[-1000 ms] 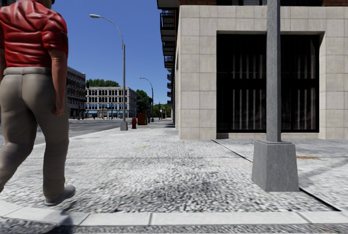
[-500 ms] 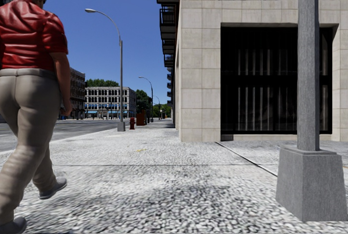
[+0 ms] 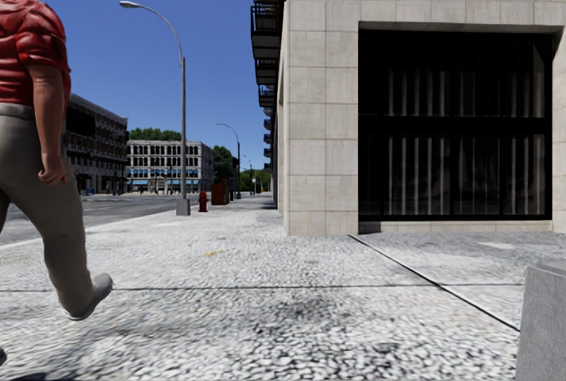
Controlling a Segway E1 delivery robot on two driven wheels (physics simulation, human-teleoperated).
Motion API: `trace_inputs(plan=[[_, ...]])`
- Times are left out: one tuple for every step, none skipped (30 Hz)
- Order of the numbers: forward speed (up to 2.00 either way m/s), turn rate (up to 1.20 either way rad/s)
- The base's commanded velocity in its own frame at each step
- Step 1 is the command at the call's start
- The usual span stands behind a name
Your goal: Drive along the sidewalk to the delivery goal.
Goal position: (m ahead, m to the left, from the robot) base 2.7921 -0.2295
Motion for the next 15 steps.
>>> trace_inputs(plan=[[1.15, -0.28], [1.15, -0.27], [1.15, -0.27], [1.15, -0.26], [1.15, -0.25], [1.15, -0.25], [1.15, -0.25], [1.15, -0.24], [1.15, -0.24], [1.15, 0.00], [1.15, 0.00], [1.15, 0.00], [1.15, 0.00], [1.15, 0.00], [1.15, 0.00]])
